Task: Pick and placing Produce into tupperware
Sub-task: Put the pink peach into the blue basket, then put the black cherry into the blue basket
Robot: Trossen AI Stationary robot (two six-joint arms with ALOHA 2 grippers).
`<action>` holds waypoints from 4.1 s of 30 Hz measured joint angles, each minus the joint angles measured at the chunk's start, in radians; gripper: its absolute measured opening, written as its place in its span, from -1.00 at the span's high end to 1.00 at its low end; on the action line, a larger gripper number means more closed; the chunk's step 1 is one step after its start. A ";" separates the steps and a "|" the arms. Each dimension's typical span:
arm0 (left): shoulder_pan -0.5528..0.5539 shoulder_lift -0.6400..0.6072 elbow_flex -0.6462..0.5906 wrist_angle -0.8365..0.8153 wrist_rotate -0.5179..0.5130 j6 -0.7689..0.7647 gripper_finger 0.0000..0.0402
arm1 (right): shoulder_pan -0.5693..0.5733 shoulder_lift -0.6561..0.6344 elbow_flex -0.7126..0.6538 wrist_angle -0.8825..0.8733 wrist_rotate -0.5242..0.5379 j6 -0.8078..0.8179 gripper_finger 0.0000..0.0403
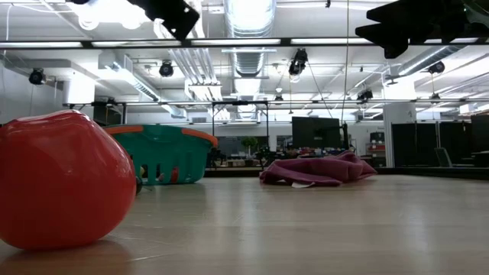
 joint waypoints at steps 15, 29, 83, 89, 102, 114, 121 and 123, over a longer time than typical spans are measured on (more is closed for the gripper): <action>0.106 -0.029 0.016 -0.549 0.841 -0.712 0.86 | 0.000 0.000 0.000 0.000 0.000 0.000 -0.22; 0.370 -0.053 0.006 -0.905 0.777 -1.149 0.86 | 0.000 0.000 0.000 0.005 0.000 0.000 -0.22; 0.370 -0.056 0.013 -0.572 1.310 -0.912 -0.26 | 0.000 0.000 0.000 -0.003 0.000 0.000 -0.22; 0.264 -0.113 0.012 -0.519 1.416 -0.896 -0.26 | 0.000 0.000 0.000 -0.009 0.000 0.000 -0.22; -0.026 -0.132 0.006 -0.620 1.281 -0.844 -0.26 | 0.000 0.000 0.000 -0.009 0.000 0.000 -0.22; -0.181 -0.080 0.005 -0.907 1.099 -1.165 -0.26 | 0.000 0.000 0.000 -0.009 0.000 0.001 -0.22; -0.180 -0.008 0.004 -1.108 1.000 -1.581 -0.26 | 0.000 0.000 0.000 -0.008 0.000 0.019 -0.22; -0.179 0.016 0.004 -1.142 0.991 -1.728 -0.26 | 0.000 0.000 0.000 -0.005 0.000 0.019 -0.22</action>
